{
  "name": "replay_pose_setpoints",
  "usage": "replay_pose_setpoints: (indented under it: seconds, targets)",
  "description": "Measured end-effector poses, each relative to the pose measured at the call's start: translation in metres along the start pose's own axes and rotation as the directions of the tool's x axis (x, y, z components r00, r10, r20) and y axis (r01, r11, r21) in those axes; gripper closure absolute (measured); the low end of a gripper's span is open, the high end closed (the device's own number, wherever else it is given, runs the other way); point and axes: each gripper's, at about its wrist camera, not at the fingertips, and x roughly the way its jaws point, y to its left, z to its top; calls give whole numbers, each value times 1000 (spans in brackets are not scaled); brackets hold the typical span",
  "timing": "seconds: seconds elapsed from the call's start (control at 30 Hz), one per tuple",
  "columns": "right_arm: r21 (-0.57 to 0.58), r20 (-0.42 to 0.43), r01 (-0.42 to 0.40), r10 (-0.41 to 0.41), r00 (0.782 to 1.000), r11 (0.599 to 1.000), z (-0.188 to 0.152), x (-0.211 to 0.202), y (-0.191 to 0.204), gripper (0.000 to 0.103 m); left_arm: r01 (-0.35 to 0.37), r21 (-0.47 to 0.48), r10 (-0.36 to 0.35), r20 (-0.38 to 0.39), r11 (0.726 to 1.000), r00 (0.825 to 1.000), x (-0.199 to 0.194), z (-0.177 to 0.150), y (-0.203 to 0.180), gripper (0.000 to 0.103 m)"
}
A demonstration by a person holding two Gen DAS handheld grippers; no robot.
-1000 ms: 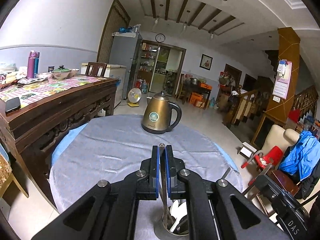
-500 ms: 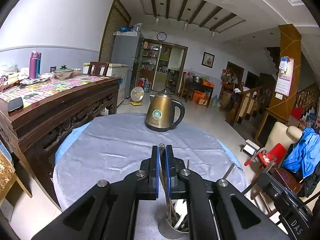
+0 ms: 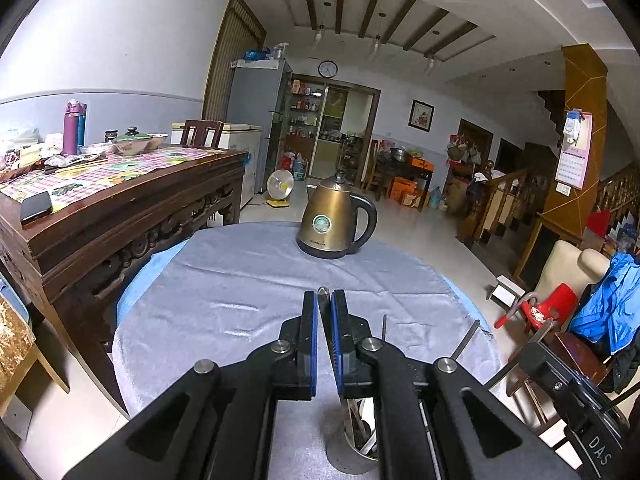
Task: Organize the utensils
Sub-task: 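Lower the chopsticks into the grey cup and open both grippers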
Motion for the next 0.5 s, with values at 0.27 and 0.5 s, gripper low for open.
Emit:
replay_pose_setpoints:
  seconds: [0.27,0.5]
  targets:
    - [0,-7,-5,5,1000,1000,-1,2,-1,96,-9,-1,9,-13,1000,1000,1,0,0,96]
    - [0,-35,-5,5,999,1000,-5,7,-3,96,-18,7,18,-14,1000,1000,1,-2,2,95]
